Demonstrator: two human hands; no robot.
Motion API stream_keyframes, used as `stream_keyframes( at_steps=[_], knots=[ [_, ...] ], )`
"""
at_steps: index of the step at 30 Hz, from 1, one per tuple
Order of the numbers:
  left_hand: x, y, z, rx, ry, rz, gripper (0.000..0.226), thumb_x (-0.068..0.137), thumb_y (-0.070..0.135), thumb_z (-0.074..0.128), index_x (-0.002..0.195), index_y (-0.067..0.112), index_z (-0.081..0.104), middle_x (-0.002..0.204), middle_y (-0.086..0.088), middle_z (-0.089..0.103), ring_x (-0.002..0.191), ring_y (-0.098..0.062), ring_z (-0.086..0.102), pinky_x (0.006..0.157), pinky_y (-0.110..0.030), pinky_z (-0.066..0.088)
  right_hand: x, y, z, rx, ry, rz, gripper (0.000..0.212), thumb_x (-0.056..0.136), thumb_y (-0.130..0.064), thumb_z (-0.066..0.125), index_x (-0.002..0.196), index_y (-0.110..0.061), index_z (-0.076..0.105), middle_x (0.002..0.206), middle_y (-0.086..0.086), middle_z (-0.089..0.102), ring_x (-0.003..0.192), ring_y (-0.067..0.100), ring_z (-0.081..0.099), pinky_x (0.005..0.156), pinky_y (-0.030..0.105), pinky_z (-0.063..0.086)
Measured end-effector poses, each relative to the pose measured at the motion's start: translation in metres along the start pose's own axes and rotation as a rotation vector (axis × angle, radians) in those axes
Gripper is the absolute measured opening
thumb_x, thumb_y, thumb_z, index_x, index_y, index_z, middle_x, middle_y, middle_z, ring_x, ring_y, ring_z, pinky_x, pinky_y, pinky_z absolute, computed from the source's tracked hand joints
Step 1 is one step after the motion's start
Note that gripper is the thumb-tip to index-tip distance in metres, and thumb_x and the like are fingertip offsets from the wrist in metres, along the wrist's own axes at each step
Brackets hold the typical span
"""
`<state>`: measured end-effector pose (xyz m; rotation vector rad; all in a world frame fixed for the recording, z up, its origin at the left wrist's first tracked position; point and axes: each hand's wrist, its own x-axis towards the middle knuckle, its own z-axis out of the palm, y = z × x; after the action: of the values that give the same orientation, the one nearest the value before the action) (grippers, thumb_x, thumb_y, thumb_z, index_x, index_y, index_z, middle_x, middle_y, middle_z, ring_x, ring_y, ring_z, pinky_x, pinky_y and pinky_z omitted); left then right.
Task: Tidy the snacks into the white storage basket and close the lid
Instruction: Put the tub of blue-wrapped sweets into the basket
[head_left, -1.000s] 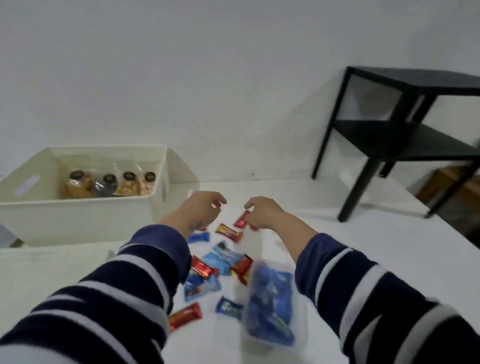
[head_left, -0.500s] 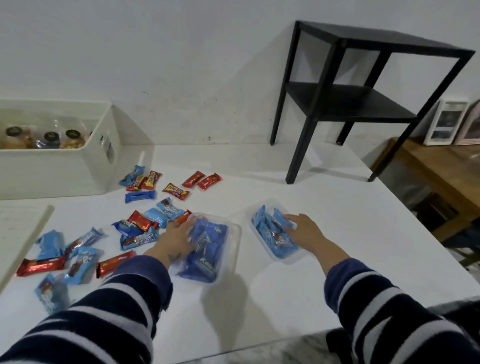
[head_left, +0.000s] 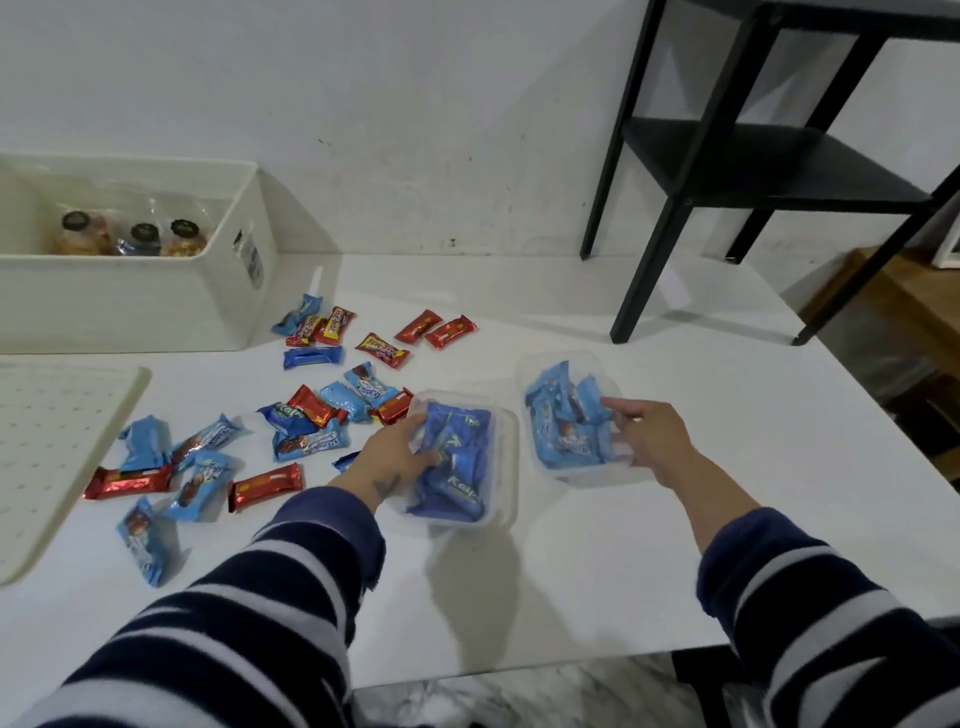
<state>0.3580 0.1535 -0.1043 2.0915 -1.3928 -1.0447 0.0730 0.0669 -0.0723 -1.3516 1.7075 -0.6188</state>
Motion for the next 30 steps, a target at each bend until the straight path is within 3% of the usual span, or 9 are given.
stream_keyframes(
  at_steps=[6,9,13,16,20,22,25,27,30],
  knots=[
    [-0.005,0.02,-0.003,-0.29,0.069,-0.112,0.057,0.098,0.054,0.027,0.147,0.027,0.03,0.154,-0.002,0.031,0.137,-0.03,0.034,0.108,-0.051,0.037,-0.031,-0.039,0.038,0.047,-0.063,-0.062,0.036,0.098,-0.006,0.043,0.126,-0.019,0.062,0.13,0.007,0.058,0.107,0.031,0.062,0.052,0.03,0.054],
    [-0.009,0.022,-0.005,-0.349,0.059,-0.115,0.061,0.095,0.057,0.032,0.149,0.033,0.021,0.158,0.003,0.021,0.141,-0.028,0.028,0.107,-0.053,0.035,-0.054,-0.045,0.062,0.038,-0.092,-0.03,0.044,0.097,0.0,0.039,0.133,-0.018,0.056,0.138,0.009,0.052,0.113,0.032,0.058,0.052,0.028,0.053],
    [-0.017,0.019,-0.007,-0.331,0.001,-0.149,0.066,0.094,0.046,0.049,0.15,0.039,0.014,0.156,0.001,0.026,0.136,-0.03,0.036,0.08,-0.045,0.048,-0.073,-0.045,0.083,0.048,-0.158,0.002,0.056,0.091,0.005,0.039,0.138,-0.022,0.05,0.137,0.009,0.05,0.11,0.029,0.057,0.058,0.03,0.055],
    [-0.02,0.017,-0.008,-0.291,0.01,-0.159,0.065,0.095,0.045,0.048,0.15,0.04,0.013,0.155,-0.001,0.03,0.134,-0.031,0.04,0.074,-0.041,0.051,-0.074,-0.05,0.087,-0.008,-0.175,-0.036,0.055,0.094,-0.007,0.046,0.143,-0.03,0.039,0.138,0.008,0.05,0.116,0.027,0.055,0.079,0.036,0.057],
    [-0.025,0.016,-0.01,-0.3,-0.004,-0.165,0.064,0.096,0.043,0.047,0.15,0.041,0.012,0.153,-0.003,0.034,0.133,-0.03,0.042,0.08,-0.043,0.054,-0.074,-0.052,0.09,0.064,-0.353,0.085,0.061,0.1,-0.04,0.038,0.147,-0.049,0.001,0.155,-0.001,0.03,0.133,0.031,0.043,0.093,0.051,0.048],
    [-0.028,0.016,-0.012,-0.298,-0.012,-0.146,0.065,0.096,0.041,0.046,0.149,0.042,0.009,0.153,-0.002,0.032,0.133,-0.03,0.041,0.08,-0.043,0.055,-0.074,-0.05,0.096,0.177,-0.427,0.165,0.06,0.1,-0.044,0.034,0.144,-0.055,-0.007,0.156,-0.002,0.026,0.133,0.033,0.042,0.093,0.056,0.049],
    [-0.03,0.015,-0.014,-0.292,-0.012,-0.133,0.064,0.098,0.039,0.044,0.149,0.043,0.006,0.154,-0.002,0.03,0.131,-0.03,0.044,0.082,-0.046,0.056,-0.073,-0.046,0.105,0.258,-0.419,0.184,0.059,0.101,-0.039,0.035,0.145,-0.054,-0.002,0.153,0.001,0.033,0.126,0.03,0.051,0.09,0.053,0.052],
    [-0.033,0.015,-0.017,-0.295,-0.004,-0.137,0.063,0.098,0.039,0.043,0.149,0.044,0.005,0.153,-0.003,0.032,0.125,-0.029,0.048,0.077,-0.045,0.058,-0.074,-0.05,0.107,0.267,-0.411,0.188,0.06,0.101,-0.035,0.038,0.146,-0.052,0.003,0.15,0.001,0.038,0.118,0.029,0.055,0.081,0.049,0.056],
    [-0.035,0.018,-0.031,-0.319,0.004,-0.128,0.063,0.098,0.037,0.043,0.148,0.044,0.006,0.152,-0.004,0.033,0.128,-0.031,0.047,0.084,-0.051,0.056,-0.076,-0.065,0.109,0.235,-0.409,0.175,0.063,0.101,-0.032,0.041,0.147,-0.05,0.003,0.146,0.002,0.043,0.11,0.028,0.059,0.072,0.046,0.058]
  ],
)
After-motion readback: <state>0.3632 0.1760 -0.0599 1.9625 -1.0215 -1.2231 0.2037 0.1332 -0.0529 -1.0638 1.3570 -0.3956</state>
